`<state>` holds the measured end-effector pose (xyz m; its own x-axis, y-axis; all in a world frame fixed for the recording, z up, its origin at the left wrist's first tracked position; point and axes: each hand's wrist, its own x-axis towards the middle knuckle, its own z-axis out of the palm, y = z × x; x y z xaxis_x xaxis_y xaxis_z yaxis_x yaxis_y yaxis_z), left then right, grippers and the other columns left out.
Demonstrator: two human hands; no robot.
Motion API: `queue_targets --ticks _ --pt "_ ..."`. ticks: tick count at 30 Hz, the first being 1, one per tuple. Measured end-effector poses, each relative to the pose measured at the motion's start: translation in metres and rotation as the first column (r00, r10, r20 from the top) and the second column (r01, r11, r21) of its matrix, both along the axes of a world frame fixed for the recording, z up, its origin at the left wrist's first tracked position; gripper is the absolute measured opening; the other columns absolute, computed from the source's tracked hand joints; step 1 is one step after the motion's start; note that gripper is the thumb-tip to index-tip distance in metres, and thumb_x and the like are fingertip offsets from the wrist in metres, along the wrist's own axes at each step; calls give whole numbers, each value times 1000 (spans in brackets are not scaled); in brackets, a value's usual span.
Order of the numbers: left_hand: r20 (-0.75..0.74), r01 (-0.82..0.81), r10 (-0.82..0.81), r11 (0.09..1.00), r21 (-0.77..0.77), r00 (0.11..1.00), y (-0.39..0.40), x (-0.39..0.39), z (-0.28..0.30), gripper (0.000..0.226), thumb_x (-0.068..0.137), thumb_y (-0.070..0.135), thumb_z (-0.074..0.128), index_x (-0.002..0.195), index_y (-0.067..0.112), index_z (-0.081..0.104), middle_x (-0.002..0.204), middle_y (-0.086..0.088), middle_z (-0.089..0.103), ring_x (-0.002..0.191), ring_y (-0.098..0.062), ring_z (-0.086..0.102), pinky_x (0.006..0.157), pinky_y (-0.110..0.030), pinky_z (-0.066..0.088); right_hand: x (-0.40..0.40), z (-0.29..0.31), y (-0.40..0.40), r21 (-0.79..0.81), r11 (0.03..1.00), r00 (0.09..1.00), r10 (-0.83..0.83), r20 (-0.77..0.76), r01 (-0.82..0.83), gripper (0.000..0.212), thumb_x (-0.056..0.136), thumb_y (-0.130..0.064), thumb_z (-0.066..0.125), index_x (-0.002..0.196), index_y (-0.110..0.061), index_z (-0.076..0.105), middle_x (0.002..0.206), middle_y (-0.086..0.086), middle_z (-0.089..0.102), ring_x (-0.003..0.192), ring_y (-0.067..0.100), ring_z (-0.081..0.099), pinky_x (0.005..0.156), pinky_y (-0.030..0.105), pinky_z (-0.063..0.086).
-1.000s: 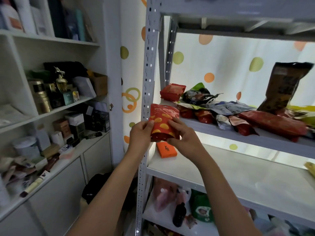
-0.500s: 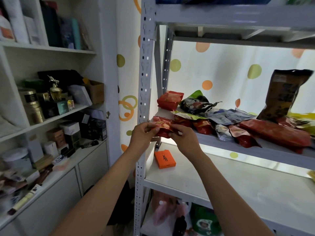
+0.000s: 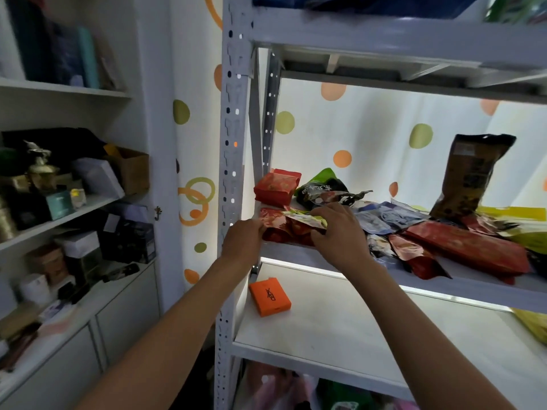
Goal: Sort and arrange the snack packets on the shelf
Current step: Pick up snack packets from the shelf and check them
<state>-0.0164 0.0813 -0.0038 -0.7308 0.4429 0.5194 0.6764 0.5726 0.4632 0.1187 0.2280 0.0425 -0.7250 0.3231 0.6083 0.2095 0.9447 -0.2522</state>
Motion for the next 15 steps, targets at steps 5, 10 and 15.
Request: queue_targets --ticks 5,10,15 --pt "-155 -8 -16 988 -153 988 13 -10 14 26 100 21 45 102 13 70 95 -7 71 83 -24 68 72 -31 51 -13 9 14 -48 993 972 -100 211 112 36 81 -15 61 115 -20 70 117 5 66 109 28 59 84 36 50" --pt "-255 274 -287 958 -85 923 36 0 27 21 93 25 52 98 14 70 98 -7 68 89 -25 63 73 -34 51 -13 23 27 -65 975 968 -202 148 214 28 91 -14 50 103 -23 74 98 8 72 91 31 65 75 36 53" --pt "-226 426 -453 891 -158 863 64 2 21 37 88 27 61 121 12 62 121 -10 59 116 -29 50 86 -39 48 4 49 43 -216 949 946 -269 -181 228 24 92 -7 51 94 -5 75 80 18 70 73 34 63 62 38 46"
